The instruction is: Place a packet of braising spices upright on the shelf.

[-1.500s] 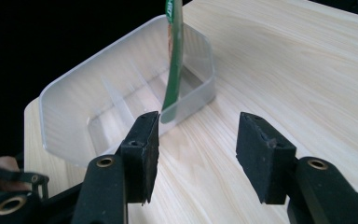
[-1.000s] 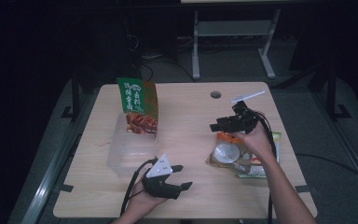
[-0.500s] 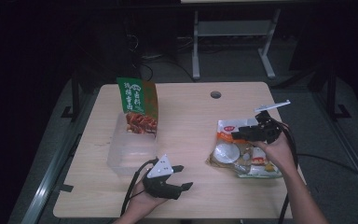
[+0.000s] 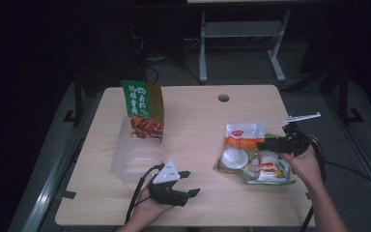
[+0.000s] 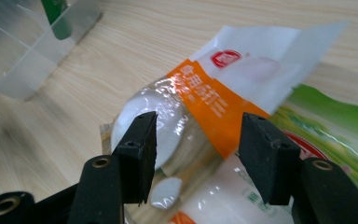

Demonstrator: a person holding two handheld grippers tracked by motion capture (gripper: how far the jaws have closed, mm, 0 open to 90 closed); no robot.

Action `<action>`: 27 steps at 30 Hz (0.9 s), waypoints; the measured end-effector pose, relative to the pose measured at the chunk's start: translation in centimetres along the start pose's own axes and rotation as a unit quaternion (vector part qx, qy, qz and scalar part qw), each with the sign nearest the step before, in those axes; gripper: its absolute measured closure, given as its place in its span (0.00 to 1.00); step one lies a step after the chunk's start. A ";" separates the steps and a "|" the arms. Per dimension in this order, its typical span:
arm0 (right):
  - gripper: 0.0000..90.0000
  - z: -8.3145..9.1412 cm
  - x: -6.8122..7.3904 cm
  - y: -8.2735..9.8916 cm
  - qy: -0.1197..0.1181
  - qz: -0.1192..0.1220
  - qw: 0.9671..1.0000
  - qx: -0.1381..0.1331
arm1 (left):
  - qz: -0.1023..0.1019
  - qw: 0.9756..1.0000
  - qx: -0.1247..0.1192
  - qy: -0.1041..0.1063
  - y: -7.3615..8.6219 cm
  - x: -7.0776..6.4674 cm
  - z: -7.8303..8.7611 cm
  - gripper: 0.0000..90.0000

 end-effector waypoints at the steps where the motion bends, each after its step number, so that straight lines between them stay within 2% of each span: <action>1: 0.51 0.1 -0.2 0.3 0.000 -0.005 1.000 0.000 | 0.000 1.000 0.000 -0.001 0.0 0.0 0.0 0.38; 10: 0.51 -1.2 -1.3 1.5 0.005 -0.031 0.999 0.018 | -0.002 1.000 0.008 0.001 0.3 -0.2 -0.4 0.38; 17: 0.58 -2.8 -1.6 1.3 -0.007 -0.049 0.999 0.022 | 0.001 1.000 0.010 0.005 0.4 -0.3 -0.6 0.38; 22: 0.70 -4.4 -1.4 0.9 -0.018 -0.059 0.998 0.034 | 0.001 1.000 0.010 0.006 0.4 -0.3 -0.6 0.37; 26: 0.87 -5.1 -0.9 0.7 -0.027 -0.061 0.997 0.042 | 0.000 1.000 0.010 0.004 0.4 -0.2 -0.6 0.37; 27: 0.92 -5.1 -0.8 0.6 -0.027 -0.054 0.997 0.042 | 0.001 1.000 0.009 0.004 0.3 -0.1 -0.6 0.37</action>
Point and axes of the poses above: each handheld gripper's, and its own axes: z roughly backward along the jaws, y roughly out of its underside, x roughly to its left, the point moved 8 cm from there along -z, roughly forward along the jaws, and after that the axes turned 12 degrees about z, right-handed, at the moved point
